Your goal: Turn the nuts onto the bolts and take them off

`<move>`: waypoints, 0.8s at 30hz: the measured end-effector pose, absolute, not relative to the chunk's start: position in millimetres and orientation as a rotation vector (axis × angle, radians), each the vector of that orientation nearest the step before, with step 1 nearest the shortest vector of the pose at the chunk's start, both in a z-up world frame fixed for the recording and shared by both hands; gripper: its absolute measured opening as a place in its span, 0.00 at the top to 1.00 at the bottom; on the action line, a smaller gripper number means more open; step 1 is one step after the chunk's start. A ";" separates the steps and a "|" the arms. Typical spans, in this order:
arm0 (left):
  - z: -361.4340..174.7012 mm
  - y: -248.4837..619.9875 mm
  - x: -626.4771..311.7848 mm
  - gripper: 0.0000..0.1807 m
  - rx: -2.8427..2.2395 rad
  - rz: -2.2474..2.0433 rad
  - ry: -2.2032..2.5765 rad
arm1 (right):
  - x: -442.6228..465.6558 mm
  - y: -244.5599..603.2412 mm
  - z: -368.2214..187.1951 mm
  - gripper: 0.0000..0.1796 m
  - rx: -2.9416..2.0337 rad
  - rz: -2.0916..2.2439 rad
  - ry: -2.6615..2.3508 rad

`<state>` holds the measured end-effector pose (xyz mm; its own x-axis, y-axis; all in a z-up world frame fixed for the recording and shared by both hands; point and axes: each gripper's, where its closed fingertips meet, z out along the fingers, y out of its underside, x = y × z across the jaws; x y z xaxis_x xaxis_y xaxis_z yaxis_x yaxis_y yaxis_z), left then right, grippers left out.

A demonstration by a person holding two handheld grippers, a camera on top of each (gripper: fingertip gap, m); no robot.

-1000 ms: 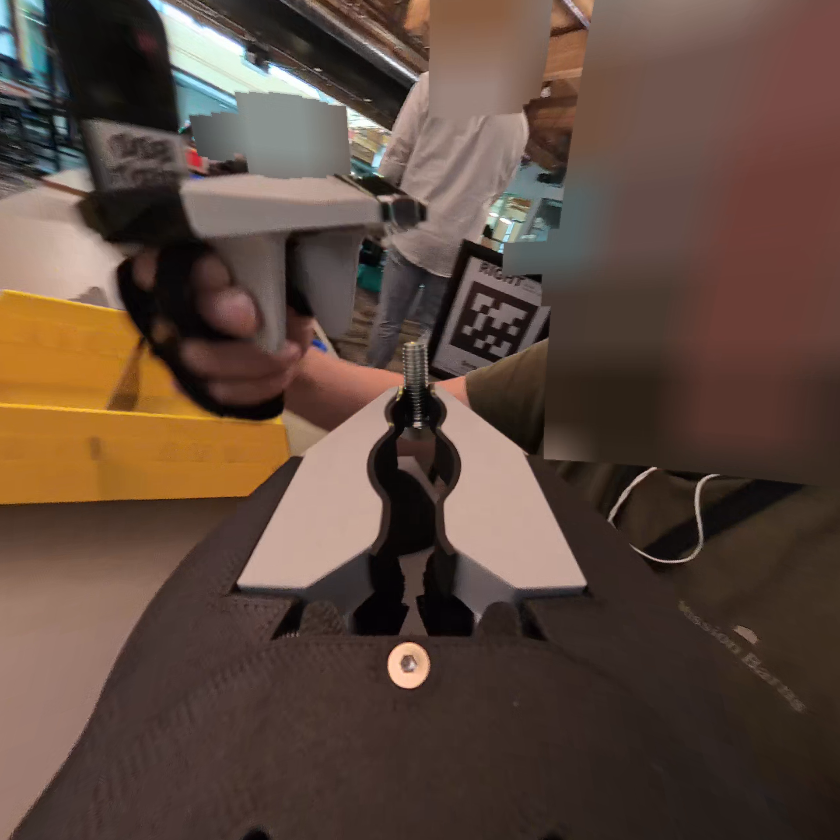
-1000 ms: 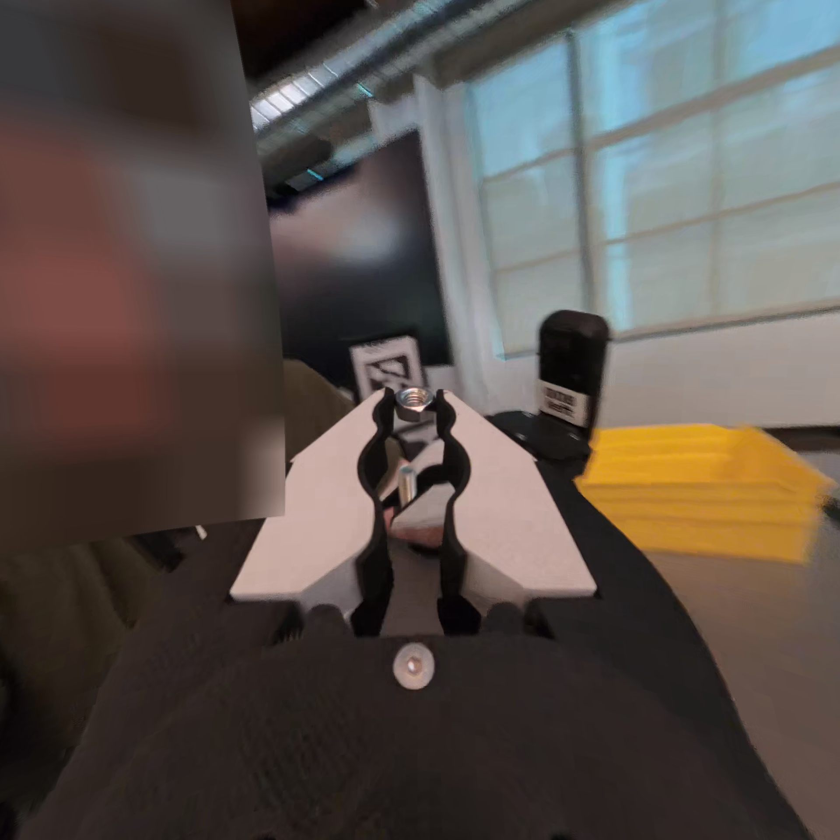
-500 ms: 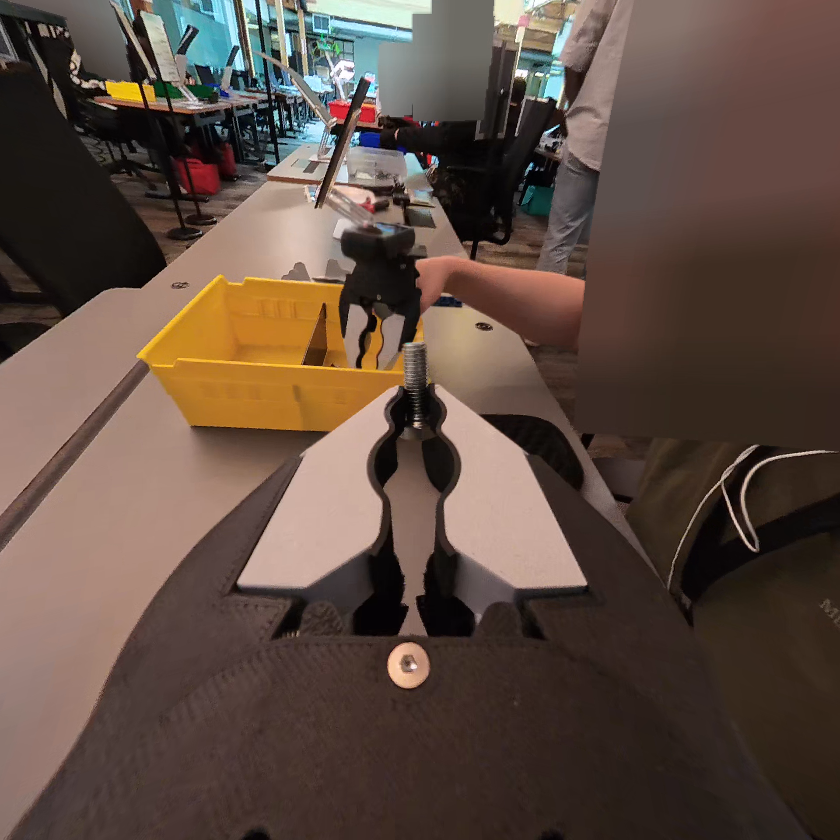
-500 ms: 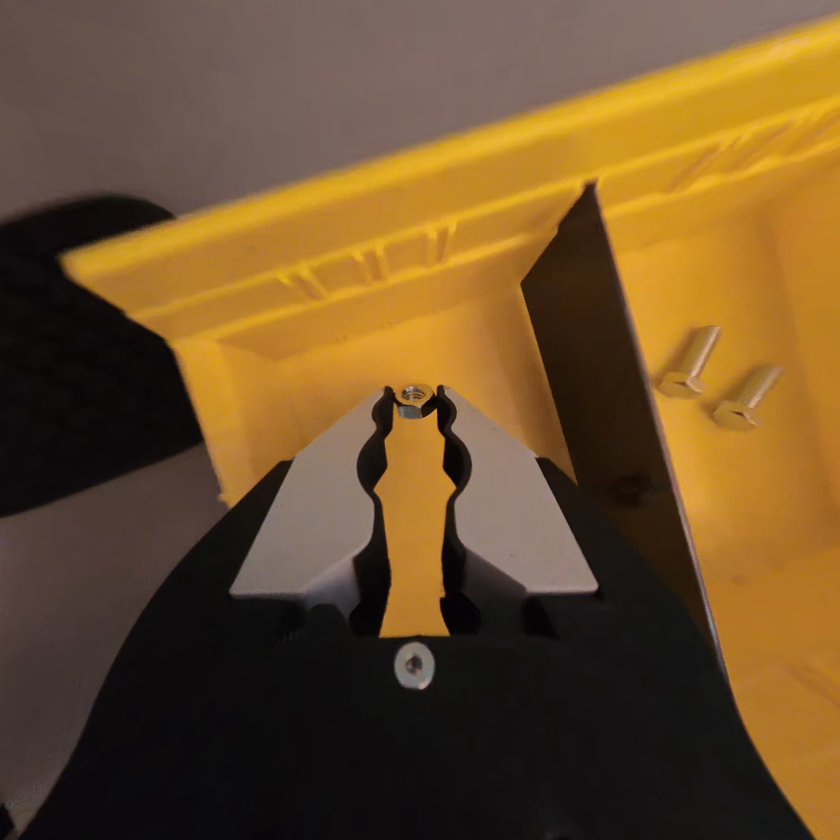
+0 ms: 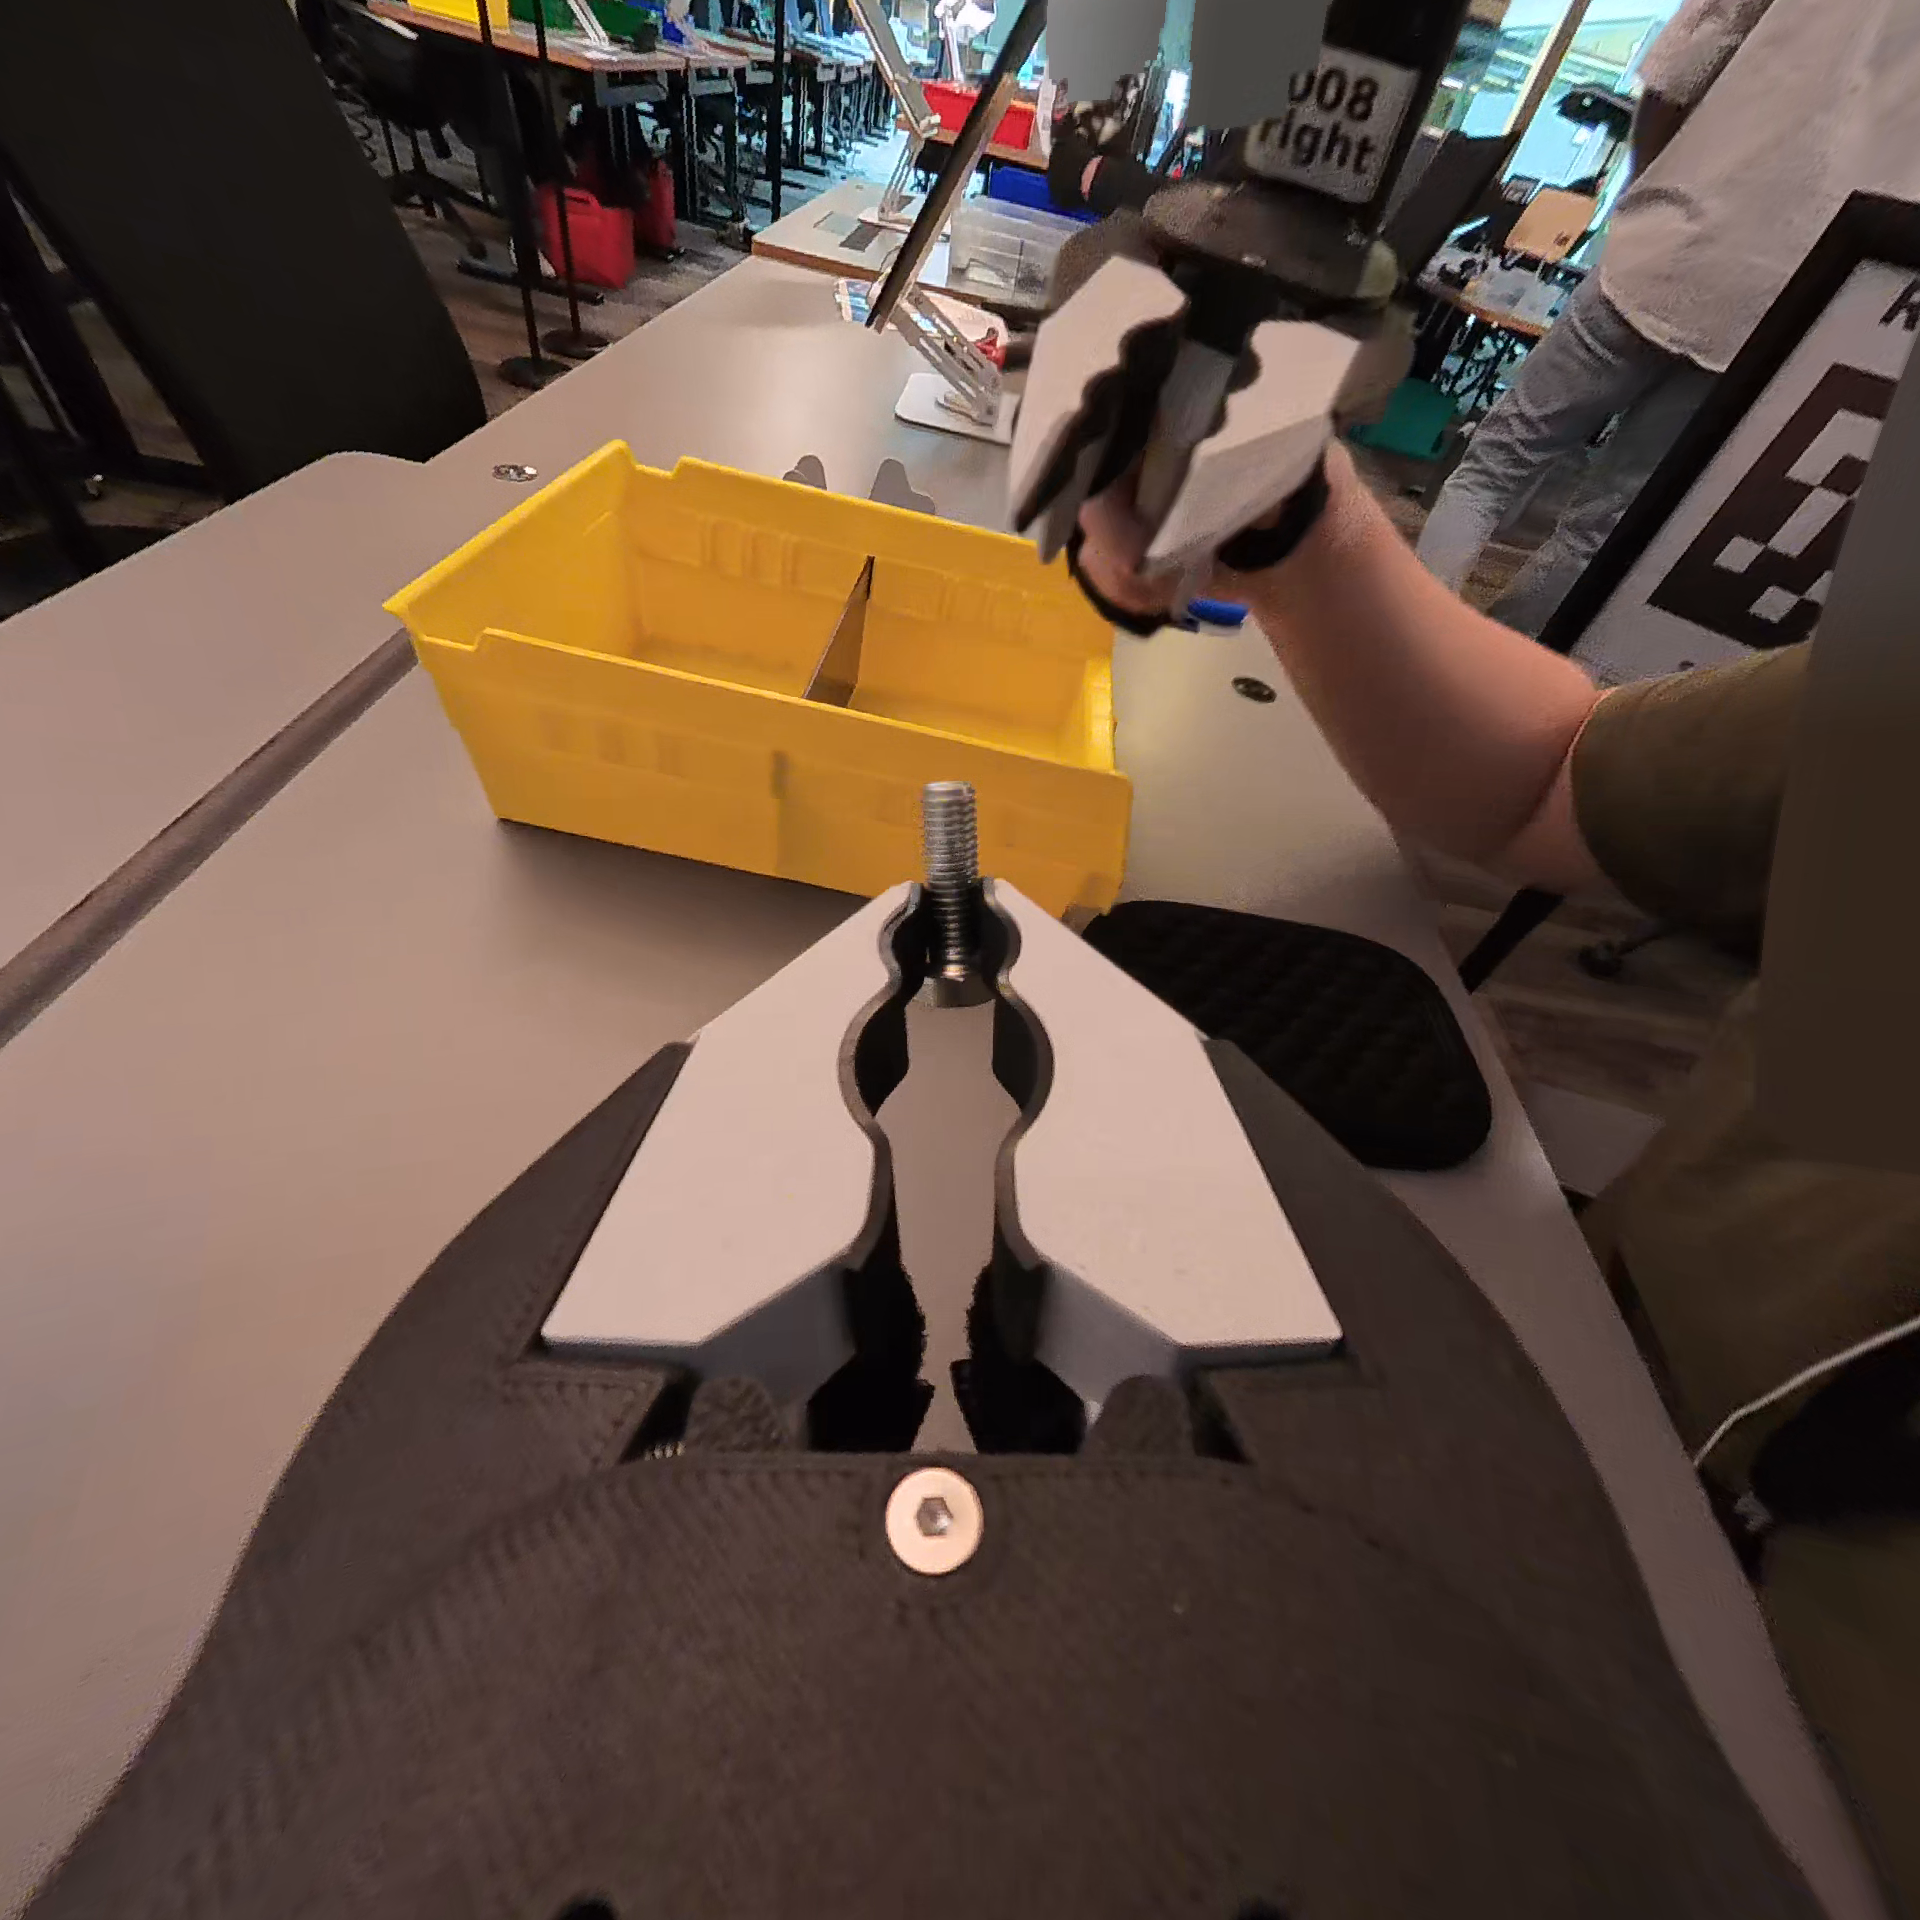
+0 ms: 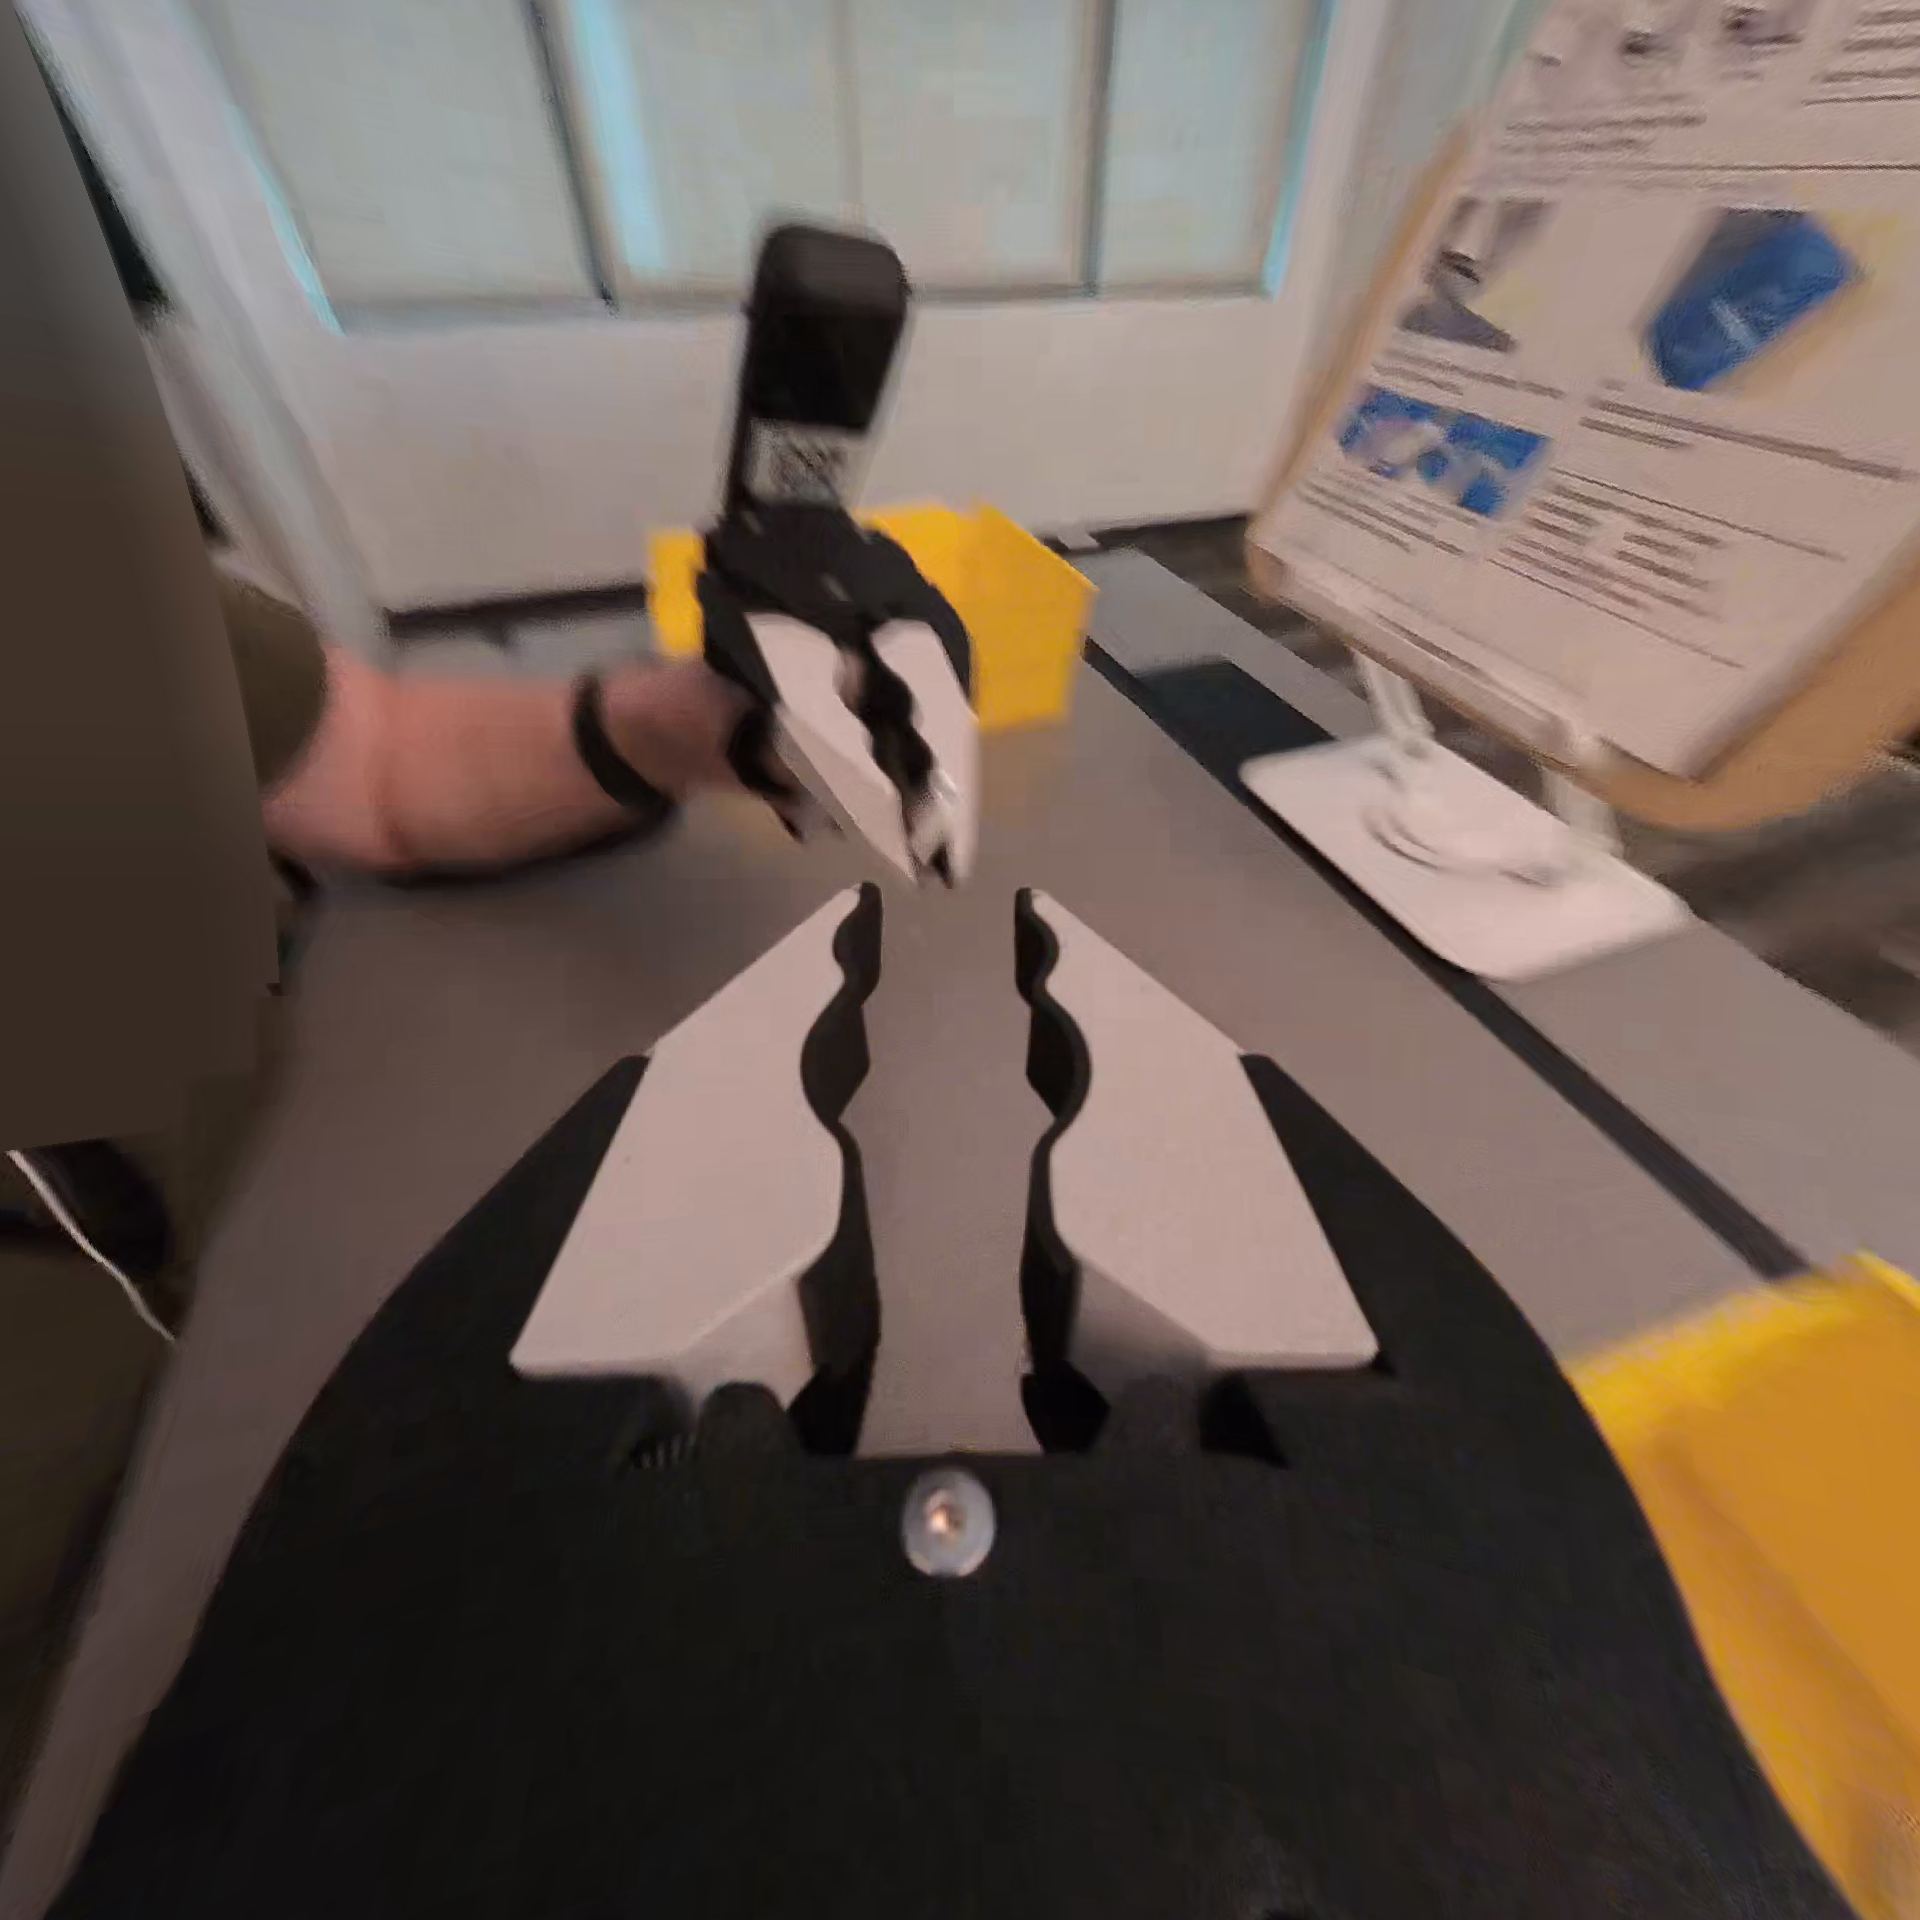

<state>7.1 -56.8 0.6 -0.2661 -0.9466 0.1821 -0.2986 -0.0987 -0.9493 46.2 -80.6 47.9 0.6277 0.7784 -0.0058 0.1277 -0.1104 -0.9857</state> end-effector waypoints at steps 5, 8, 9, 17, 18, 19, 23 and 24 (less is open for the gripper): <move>8.7 -69.5 4.4 0.96 -1.339 -1.395 1.587 | -7.6 -53.7 41.5 0.86 -1.610 0.820 -0.717; 14.8 -77.0 1.8 0.96 -1.293 -1.396 1.601 | -21.4 -56.4 39.0 0.95 -1.609 0.970 -0.704; 16.0 -78.0 1.2 0.96 -1.281 -1.389 1.604 | -22.9 -59.0 40.5 0.96 -1.599 1.013 -0.695; 62.4 -39.2 -18.1 0.68 -1.240 -1.284 1.391 | 112.6 -34.0 59.2 0.96 -1.824 0.524 -0.603; 69.4 -31.3 -27.0 0.71 -1.244 -1.270 1.371 | 161.1 -21.8 43.7 0.96 -1.982 0.332 -0.566; 74.8 -24.4 -34.9 0.72 -1.259 -1.259 1.355 | 206.9 -12.0 24.7 0.96 -2.140 0.188 -0.513; 82.3 -4.9 -53.8 0.72 -1.325 -1.187 1.337 | 285.2 -9.1 -72.1 0.96 -2.694 0.154 -0.475; 81.6 -2.0 -56.5 0.72 -1.340 -1.162 1.343 | 297.4 -11.8 -93.6 0.96 -2.798 0.095 -0.479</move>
<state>-56.5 -2.0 81.6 -0.0248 -0.9993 0.0268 -0.1702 -0.0222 -0.9852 297.4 -11.8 -93.6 0.9421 0.3350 -0.0141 0.3152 -0.8992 -0.3036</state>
